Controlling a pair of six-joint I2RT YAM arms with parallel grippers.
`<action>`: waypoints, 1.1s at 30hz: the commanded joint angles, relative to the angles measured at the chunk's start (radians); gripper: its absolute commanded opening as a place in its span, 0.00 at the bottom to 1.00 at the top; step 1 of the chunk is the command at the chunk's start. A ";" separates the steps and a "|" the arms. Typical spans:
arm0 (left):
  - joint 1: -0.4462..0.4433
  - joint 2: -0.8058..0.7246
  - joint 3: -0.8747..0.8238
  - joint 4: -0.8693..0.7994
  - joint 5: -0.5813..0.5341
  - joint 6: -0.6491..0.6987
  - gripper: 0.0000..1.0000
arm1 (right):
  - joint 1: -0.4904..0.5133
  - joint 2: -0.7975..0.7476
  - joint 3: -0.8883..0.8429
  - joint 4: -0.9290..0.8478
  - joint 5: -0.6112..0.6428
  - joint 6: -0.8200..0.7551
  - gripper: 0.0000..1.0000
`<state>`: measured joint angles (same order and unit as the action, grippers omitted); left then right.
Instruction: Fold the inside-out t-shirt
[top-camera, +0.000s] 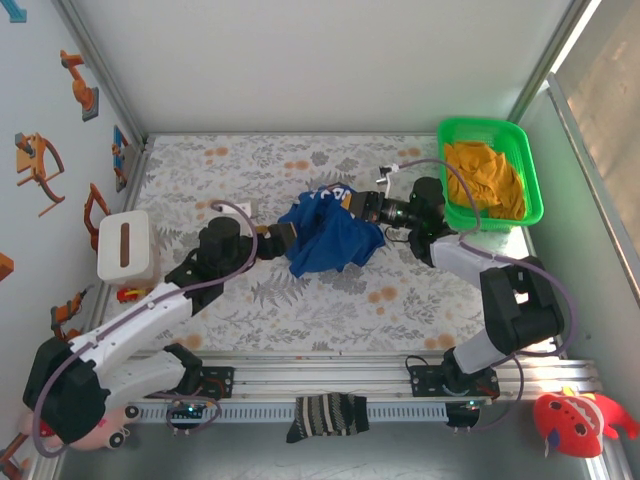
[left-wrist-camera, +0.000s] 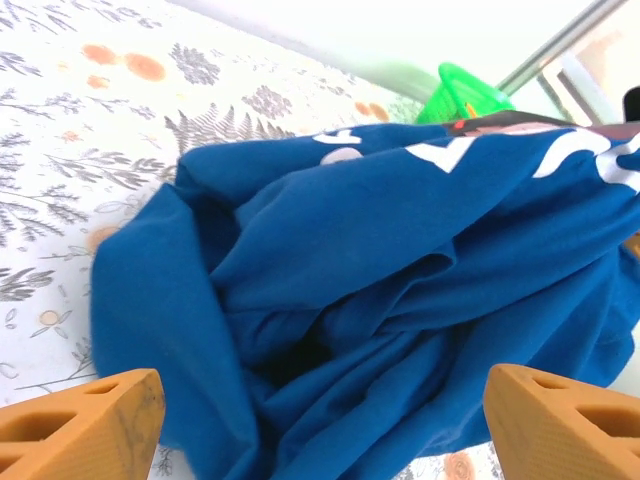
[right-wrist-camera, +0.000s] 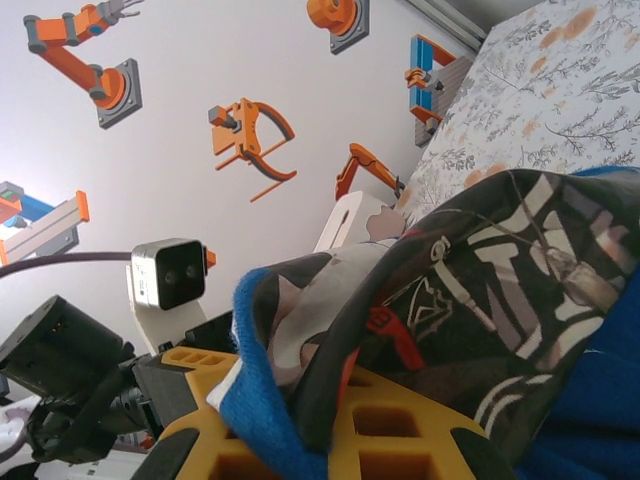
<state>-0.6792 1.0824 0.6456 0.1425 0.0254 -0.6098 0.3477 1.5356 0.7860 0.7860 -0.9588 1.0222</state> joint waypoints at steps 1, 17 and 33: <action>-0.023 0.102 0.047 -0.027 0.024 0.071 0.80 | -0.007 0.009 -0.020 0.065 -0.033 0.001 0.00; -0.074 0.456 0.195 0.064 0.122 0.064 0.57 | -0.007 -0.016 -0.046 0.065 -0.022 0.009 0.00; -0.038 0.171 0.261 0.047 0.125 0.069 0.00 | -0.159 0.114 -0.211 0.055 0.108 -0.066 0.04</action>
<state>-0.7227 1.3193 0.8902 0.1520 0.1242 -0.5522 0.1993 1.6024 0.5907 0.8207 -0.9081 0.9962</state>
